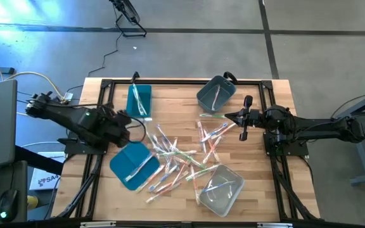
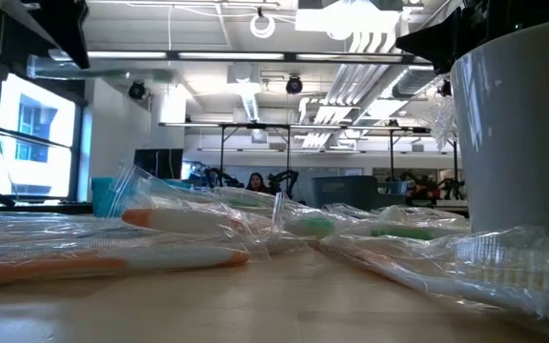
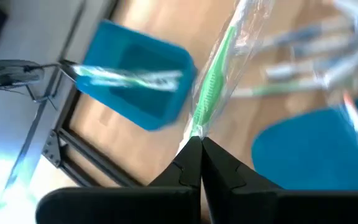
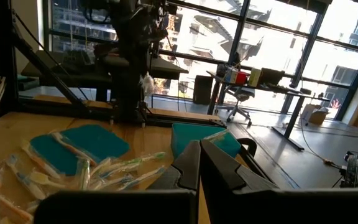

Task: Pick & Place Toothbrushes
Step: Put the green toothbrush into the blue bin

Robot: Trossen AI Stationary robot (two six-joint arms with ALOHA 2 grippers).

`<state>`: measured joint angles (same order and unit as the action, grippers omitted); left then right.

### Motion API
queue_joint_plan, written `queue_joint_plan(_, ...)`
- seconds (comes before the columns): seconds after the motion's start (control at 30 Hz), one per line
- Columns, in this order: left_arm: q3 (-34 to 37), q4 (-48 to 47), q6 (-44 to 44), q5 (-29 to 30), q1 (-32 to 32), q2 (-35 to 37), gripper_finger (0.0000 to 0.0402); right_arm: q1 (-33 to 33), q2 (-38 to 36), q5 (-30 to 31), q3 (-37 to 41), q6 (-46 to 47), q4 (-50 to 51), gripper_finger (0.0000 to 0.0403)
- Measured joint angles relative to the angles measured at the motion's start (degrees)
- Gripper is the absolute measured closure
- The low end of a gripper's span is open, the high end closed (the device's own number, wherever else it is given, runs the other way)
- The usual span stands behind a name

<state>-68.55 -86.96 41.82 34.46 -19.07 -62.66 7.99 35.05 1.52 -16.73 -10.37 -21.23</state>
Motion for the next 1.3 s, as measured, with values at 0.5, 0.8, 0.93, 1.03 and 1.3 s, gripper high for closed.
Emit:
queue_joint_plan(0.5,0.0,0.5,11.1,23.9,0.0,6.6,0.0401,0.0,0.0,0.0,0.0,-0.4,-0.4,0.0400)
queue_joint_plan(0.8,6.4,2.2,19.9,25.9,0.0,7.1,0.0401,0.0,0.0,0.0,0.0,-1.9,-0.4,0.0400)
queue_joint_plan(0.93,13.8,7.4,24.5,26.5,0.0,7.0,0.0401,0.0,0.0,0.0,0.0,-1.9,-0.9,0.0400)
queue_joint_plan(1.03,19.8,14.8,24.8,28.0,0.0,7.1,0.0401,0.0,0.0,0.0,0.0,-1.9,-0.9,0.0400)
queue_joint_plan(1.3,24.5,20.1,25.2,29.1,3.0,7.1,0.0401,0.0,0.0,0.0,0.0,-2.8,-2.4,0.0400)
